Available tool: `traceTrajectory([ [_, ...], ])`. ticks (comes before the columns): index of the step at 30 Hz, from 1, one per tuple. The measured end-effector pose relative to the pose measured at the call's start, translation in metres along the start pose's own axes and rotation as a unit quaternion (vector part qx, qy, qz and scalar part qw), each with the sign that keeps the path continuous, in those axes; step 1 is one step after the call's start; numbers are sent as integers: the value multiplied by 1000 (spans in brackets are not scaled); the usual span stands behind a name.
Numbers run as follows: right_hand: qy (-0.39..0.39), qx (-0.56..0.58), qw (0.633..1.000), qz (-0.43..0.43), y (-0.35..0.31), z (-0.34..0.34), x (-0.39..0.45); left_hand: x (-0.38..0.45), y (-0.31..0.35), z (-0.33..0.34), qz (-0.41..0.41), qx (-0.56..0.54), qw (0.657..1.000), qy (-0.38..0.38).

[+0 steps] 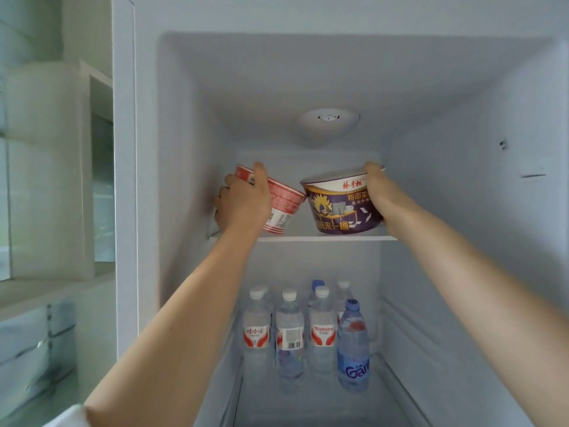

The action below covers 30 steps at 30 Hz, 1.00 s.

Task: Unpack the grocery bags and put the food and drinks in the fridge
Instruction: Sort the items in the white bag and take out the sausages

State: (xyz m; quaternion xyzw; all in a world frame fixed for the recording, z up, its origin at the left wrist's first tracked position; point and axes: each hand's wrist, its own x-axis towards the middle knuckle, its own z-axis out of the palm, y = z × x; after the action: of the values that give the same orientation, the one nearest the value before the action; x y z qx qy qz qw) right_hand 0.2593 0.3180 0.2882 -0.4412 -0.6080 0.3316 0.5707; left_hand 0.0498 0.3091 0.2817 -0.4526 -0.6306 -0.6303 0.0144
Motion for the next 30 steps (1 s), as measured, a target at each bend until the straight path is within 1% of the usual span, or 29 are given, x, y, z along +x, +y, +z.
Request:
traceTrajectory([
  [3, -4, -45, 999, 4, 3, 2, 4, -5, -7, 3, 18, 23, 1000, 2],
  [5, -2, -99, 995, -3, 4, 3, 8, -13, -13, 3, 20, 49, 998, -14],
  [8, -9, -173, 984, -34, 10, 5, 11, -23, -19, 3, 45, 79, 995, -26],
  [9, 23, -204, 977, -53, 14, 6, 13, -26, -19, 3, 71, 93, 993, -19],
  [11, 111, -277, 948, -111, 20, 10, 7, -33, -19, 4, 152, 146, 978, -7],
  [12, 123, -308, 931, -150, 22, 12, 2, -35, -20, 7, 191, 172, 966, -15],
  [13, 108, -339, 917, -180, 24, 15, -2, -37, -19, 9, 213, 190, 958, -32],
  [14, 83, -361, 909, -191, 25, 17, -6, -37, -17, 10, 215, 200, 955, -52],
  [16, 50, -367, 908, -197, 25, 18, -2, -28, -16, 16, 201, 219, 951, -79],
  [18, 38, -360, 912, -194, 25, 19, 8, -10, -17, 25, 199, 270, 937, -94],
  [23, 4, -392, 903, -175, 21, 26, 40, 21, -14, 41, 210, 360, 899, -133],
  [27, -20, -425, 889, -171, 23, 31, 67, 36, -9, 49, 199, 409, 876, -161],
  [30, -27, -440, 881, -171, 25, 33, 81, 47, -10, 55, 194, 428, 865, -176],
])
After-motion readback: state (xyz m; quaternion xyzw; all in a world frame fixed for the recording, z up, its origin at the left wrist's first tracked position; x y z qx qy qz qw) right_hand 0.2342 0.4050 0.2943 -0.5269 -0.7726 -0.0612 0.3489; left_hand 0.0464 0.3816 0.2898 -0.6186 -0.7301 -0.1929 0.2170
